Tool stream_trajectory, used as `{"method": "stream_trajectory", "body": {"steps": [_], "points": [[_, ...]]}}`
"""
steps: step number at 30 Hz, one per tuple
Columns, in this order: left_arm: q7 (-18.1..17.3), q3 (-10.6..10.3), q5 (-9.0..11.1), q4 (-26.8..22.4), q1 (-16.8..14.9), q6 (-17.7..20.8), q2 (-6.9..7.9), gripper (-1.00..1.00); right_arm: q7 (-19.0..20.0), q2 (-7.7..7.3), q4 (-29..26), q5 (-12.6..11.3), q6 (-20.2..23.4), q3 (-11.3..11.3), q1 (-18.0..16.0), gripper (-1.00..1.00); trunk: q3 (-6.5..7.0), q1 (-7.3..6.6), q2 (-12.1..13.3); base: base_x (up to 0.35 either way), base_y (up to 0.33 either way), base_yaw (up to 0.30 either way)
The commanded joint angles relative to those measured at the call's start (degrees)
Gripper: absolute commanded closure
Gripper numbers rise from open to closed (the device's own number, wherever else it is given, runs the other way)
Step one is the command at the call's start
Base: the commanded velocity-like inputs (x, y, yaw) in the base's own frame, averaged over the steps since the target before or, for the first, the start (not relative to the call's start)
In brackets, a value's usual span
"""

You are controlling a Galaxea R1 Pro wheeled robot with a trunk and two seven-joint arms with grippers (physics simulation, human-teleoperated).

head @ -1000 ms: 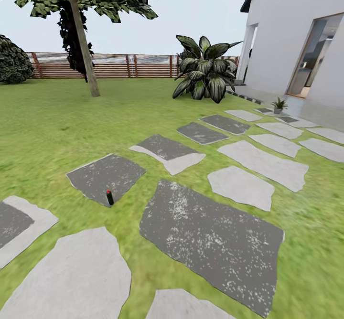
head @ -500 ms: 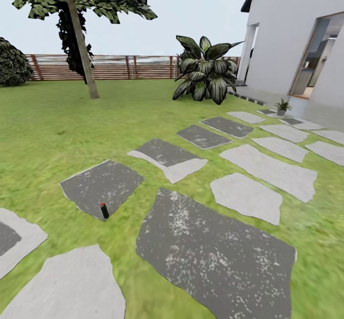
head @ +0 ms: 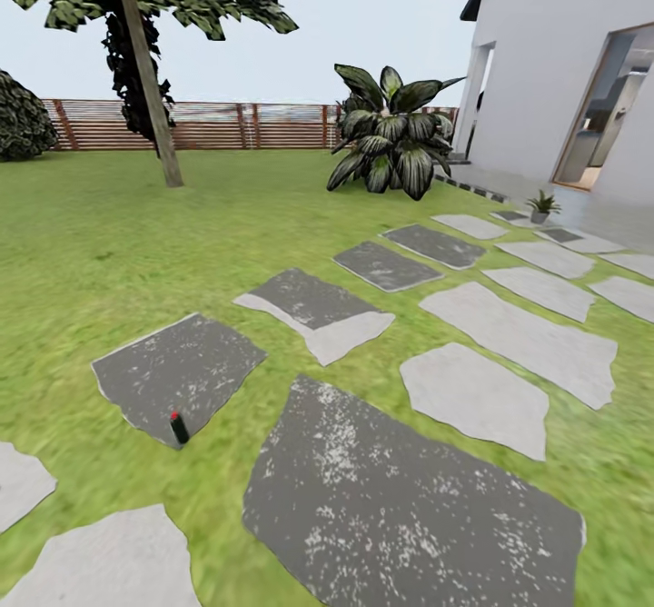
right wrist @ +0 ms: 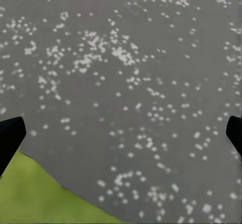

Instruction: Pick up the pesticide atomizer in the garden and spray insectifuge to fully cover both potted plants in the garden.

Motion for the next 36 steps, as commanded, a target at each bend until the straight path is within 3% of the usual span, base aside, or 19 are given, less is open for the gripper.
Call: {"method": "stream_trajectory", "body": {"steps": [1,36], "points": [[0.0,0.1,0.0,0.0,0.0,-0.2,-0.01,-1.00,0.0,0.00,0.0,0.1,-0.2,0.0,0.0,-1.00,-0.05,0.02,0.0,0.340,-0.070,0.000],[0.0,0.1,0.0,0.0,0.0,-0.2,-0.02,-1.00,0.0,0.00,-0.1,0.0,-0.2,0.0,0.0,-1.00,-0.05,0.02,0.0,0.338,-0.087,0.000]]}}
